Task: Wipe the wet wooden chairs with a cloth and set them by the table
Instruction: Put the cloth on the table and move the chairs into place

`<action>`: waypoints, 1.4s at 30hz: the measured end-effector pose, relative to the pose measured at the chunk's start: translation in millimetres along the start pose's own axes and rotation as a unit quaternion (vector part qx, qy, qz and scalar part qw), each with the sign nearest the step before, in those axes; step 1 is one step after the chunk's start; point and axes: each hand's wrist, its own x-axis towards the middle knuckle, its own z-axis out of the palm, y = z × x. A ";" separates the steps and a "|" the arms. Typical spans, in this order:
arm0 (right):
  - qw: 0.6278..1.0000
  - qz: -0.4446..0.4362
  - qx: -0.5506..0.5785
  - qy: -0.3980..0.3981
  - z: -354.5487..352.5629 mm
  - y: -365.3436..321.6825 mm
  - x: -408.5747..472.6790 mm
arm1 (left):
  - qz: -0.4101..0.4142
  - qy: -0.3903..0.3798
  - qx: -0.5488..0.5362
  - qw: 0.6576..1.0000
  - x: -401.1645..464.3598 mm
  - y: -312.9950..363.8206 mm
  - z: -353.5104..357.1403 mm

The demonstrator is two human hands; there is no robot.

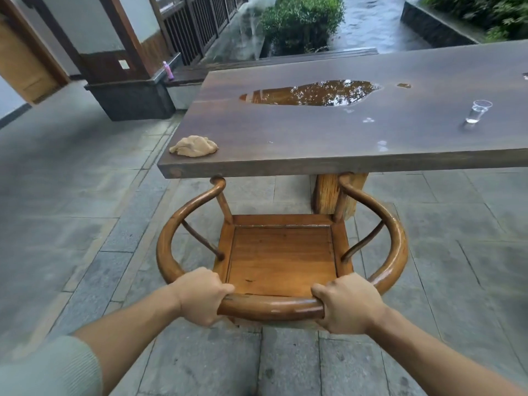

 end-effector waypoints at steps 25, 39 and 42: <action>0.943 0.293 0.152 0.033 -37.5 83.1 -232.8 | 0.153 0.111 -0.164 0.968 154.8 225.0 -119.2; 0.809 0.567 0.117 0.097 -59.7 218.7 -644.4 | 0.387 0.061 -0.079 0.917 347.8 617.7 -276.4; 0.779 0.606 0.108 0.121 -63.2 270.9 -698.4 | 0.422 0.065 -0.048 0.903 411.8 686.0 -306.2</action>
